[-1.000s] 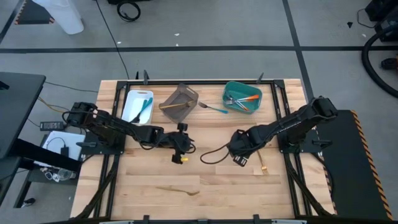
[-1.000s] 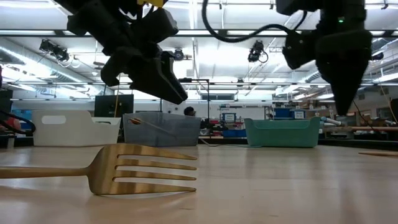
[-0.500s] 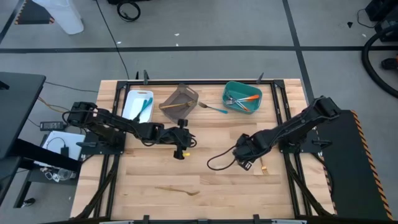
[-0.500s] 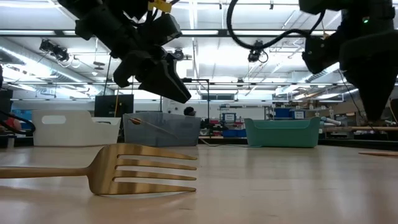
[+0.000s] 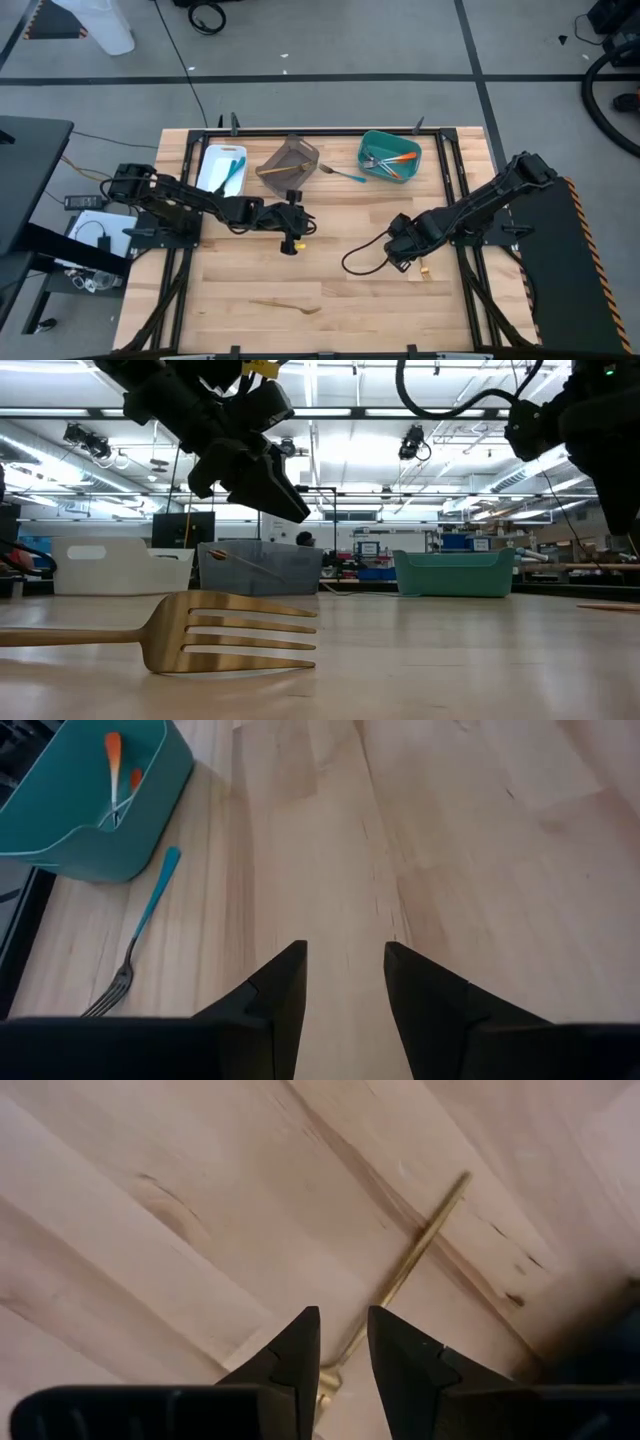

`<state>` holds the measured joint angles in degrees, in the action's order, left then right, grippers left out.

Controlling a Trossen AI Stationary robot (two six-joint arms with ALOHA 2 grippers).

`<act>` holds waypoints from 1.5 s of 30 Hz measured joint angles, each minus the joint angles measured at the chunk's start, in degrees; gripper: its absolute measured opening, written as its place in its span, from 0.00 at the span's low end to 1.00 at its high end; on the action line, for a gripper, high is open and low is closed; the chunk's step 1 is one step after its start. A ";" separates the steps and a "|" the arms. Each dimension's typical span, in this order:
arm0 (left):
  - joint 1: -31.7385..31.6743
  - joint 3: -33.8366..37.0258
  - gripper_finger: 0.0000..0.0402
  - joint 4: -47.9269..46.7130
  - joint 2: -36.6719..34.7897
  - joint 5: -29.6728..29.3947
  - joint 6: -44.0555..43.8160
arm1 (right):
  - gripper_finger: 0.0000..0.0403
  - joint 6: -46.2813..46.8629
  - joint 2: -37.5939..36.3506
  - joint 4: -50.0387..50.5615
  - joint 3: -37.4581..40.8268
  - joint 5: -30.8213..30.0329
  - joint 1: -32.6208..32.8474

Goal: Sort silverware by color (type)
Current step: Put the top gold fork into the black bin

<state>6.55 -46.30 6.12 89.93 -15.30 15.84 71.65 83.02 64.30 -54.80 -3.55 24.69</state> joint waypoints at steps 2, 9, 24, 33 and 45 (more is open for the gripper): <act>0.00 0.00 0.36 0.01 0.00 -0.01 -0.13 | 0.24 0.00 0.28 0.10 0.05 0.10 0.29; 0.00 0.00 0.36 0.03 0.00 -0.01 -0.15 | 0.22 2.27 -1.62 -2.15 5.05 2.26 0.76; 0.00 0.02 0.36 3.48 0.00 -0.01 -0.20 | 0.25 11.79 -6.55 -12.40 18.09 5.18 0.74; 0.00 0.02 0.36 5.24 0.00 -0.01 -0.18 | 0.31 11.05 -6.27 -16.06 20.14 5.78 0.74; 0.00 0.02 0.36 5.48 0.00 -0.01 -0.20 | 0.32 10.56 -6.27 -18.16 21.35 8.80 0.74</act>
<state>6.55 -46.28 11.60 89.93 -15.31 15.64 82.21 76.75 46.14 -33.45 5.25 25.43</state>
